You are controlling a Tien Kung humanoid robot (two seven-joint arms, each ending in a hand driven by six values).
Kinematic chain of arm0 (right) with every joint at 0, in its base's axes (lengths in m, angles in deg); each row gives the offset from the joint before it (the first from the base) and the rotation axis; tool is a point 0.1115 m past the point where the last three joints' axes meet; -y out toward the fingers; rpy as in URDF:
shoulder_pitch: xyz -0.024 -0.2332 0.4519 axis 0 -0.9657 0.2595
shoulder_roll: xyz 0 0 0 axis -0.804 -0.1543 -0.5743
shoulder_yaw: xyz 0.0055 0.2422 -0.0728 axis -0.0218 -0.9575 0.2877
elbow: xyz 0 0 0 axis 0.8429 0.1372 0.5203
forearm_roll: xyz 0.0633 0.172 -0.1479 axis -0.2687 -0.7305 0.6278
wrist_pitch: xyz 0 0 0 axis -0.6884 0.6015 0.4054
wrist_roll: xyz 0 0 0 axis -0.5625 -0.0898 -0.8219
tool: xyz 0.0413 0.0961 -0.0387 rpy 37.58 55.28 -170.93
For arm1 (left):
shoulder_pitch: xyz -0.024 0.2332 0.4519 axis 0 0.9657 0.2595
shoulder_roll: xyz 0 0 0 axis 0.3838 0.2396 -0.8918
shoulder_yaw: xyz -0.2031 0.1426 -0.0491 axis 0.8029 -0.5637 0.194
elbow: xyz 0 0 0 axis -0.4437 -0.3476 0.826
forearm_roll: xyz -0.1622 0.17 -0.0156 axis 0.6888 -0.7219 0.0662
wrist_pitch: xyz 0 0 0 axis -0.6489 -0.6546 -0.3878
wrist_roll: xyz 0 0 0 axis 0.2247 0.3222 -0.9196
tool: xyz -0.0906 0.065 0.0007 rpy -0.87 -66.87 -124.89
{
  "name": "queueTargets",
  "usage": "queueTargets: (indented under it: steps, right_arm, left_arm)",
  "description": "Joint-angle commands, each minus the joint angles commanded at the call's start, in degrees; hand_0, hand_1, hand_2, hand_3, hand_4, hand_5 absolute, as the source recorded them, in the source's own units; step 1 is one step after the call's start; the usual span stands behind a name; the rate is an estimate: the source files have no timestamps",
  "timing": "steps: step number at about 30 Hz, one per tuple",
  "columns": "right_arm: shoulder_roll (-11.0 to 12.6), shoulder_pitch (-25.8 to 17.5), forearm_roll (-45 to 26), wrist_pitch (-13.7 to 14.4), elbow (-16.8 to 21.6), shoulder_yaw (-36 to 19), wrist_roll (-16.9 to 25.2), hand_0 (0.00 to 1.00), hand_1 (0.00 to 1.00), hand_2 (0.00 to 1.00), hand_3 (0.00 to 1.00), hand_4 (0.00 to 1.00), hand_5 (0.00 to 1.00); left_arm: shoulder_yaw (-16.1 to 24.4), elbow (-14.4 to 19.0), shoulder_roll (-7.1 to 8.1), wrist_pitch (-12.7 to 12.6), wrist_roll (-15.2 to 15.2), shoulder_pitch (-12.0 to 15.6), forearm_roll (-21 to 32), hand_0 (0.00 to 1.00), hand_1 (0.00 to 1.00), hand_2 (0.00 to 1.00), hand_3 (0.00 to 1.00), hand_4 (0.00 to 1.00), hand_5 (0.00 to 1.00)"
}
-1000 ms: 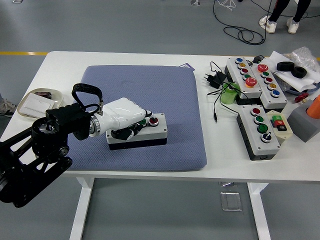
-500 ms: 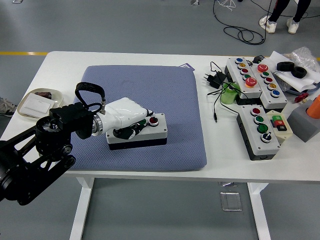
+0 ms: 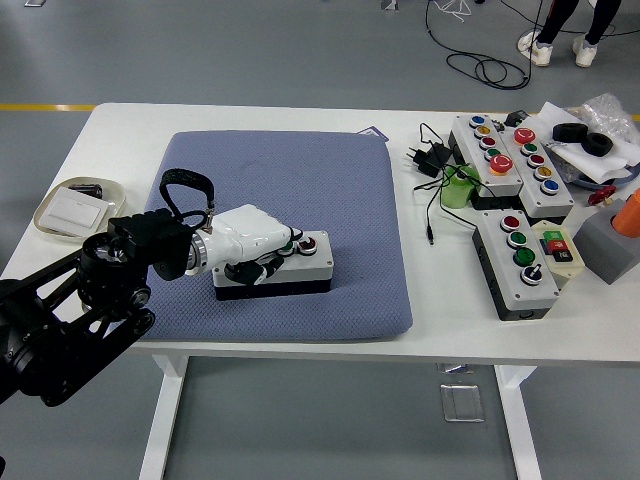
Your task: Pick up the button,place it on the desk,press the button,press the button
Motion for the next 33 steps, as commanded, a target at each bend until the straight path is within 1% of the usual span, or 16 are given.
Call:
queueTargets:
  steps: [5,6,9,10,11,13,15,16,17,22,23,26,28,29,31,33]
  right_arm:
    - [0.0,0.0,0.0,0.0,0.0,0.0,0.0,0.632,0.439,0.617,0.565,0.313,0.225]
    - [0.0,0.0,-0.1,0.0,0.0,0.0,0.0,0.631,0.438,0.617,0.565,0.313,0.226]
    - [0.0,-0.1,-0.2,0.0,0.0,0.1,0.0,0.631,0.438,0.617,0.565,0.313,0.226]
    - [0.0,-0.1,-0.2,0.0,0.0,0.1,0.0,0.631,0.438,0.617,0.565,0.313,0.226]
    - [0.0,-0.1,-0.2,0.0,0.0,0.1,0.0,0.631,0.439,0.617,0.565,0.313,0.225]
    - [0.0,-0.1,-0.2,0.0,0.0,0.1,0.0,0.631,0.439,0.617,0.565,0.313,0.225]
    - [0.0,-0.2,-0.3,0.0,0.0,0.2,0.0,0.631,0.439,0.617,0.565,0.313,0.225]
    - [0.0,-0.2,-0.3,0.0,0.0,0.2,0.0,0.631,0.439,0.617,0.565,0.313,0.225]
    - [0.0,-0.2,-0.3,0.0,0.0,0.2,0.0,0.63,0.438,0.616,0.565,0.313,0.226]
    - [0.0,-0.2,-0.4,0.0,0.0,0.2,0.0,0.63,0.438,0.616,0.565,0.313,0.226]
    - [0.0,-0.2,-0.4,0.0,0.0,0.3,0.0,0.631,0.437,0.616,0.565,0.314,0.226]
    - [0.0,-0.3,-0.5,0.0,0.0,0.2,0.0,0.631,0.437,0.616,0.565,0.314,0.226]
    - [-0.1,-0.4,-0.6,0.0,0.0,0.2,-0.1,0.631,0.437,0.616,0.565,0.314,0.226]
    - [-0.1,-0.4,-0.6,0.0,0.0,0.3,-0.1,0.631,0.438,0.616,0.565,0.314,0.227]
    - [-0.1,-0.6,-0.6,0.0,0.0,0.2,-0.1,0.631,0.438,0.616,0.565,0.314,0.227]
    - [-0.1,-0.6,-0.6,-0.1,0.0,0.2,-0.1,0.631,0.438,0.616,0.565,0.314,0.227]
  left_arm:
    - [2.2,1.4,0.36,-1.3,-0.1,0.3,0.0,0.048,0.002,0.035,0.822,0.253,0.002]
    - [3.5,2.2,0.55,-2.0,-0.2,0.6,0.0,0.049,0.002,0.043,0.831,0.299,0.002]
    - [6.2,3.7,0.91,-3.0,-0.6,1.2,0.6,0.049,0.002,0.043,0.831,0.299,0.002]
    - [7.4,4.3,1.06,-3.9,-0.9,1.4,2.1,0.049,0.002,0.043,0.831,0.299,0.002]
    - [8.2,4.7,1.14,-4.3,-1.2,1.5,3.1,0.043,0.002,0.059,0.841,0.491,0.229]
    - [10.0,5.4,1.33,-5.6,-1.8,1.8,5.3,0.043,0.002,0.059,0.841,0.491,0.229]
    - [12.3,5.4,1.53,-8.1,-2.4,2.2,8.1,0.043,0.002,0.059,0.841,0.491,0.229]
    - [13.3,5.2,1.6,-9.9,-2.8,2.3,10.2,0.043,0.002,0.059,0.841,0.491,0.229]
    - [14.2,4.8,1.63,-11.4,-3.0,2.6,11.8,0.059,0.151,0.194,0.841,0.783,0.736]
    - [17.5,1.2,1.95,-23.3,-5.6,3.8,21.1,0.059,0.151,0.194,0.841,0.783,0.736]
    - [17.7,0.5,1.99,-25.6,-5.9,4.0,23.2,0.305,0.44,0.489,0.882,0.737,0.934]
    - [19.7,-1.6,1.71,-33.0,-8.8,5.5,30.5,0.305,0.44,0.489,0.882,0.737,0.934]
    - [20.8,-2.6,1.51,-37.4,-8.9,6.5,34.2,0.305,0.44,0.489,0.882,0.737,0.934]
    - [21.0,-2.7,1.48,-39.6,-8.9,6.8,36.1,0.655,0.748,0.828,0.912,0.681,0.998]
    - [21.3,-4.5,1.24,-43.0,-6.9,7.8,41.0,0.655,0.748,0.828,0.912,0.681,0.998]
    - [21.4,-6.0,1.17,-43.6,-4.7,8.2,45.8,0.655,0.748,0.828,0.912,0.681,0.998]
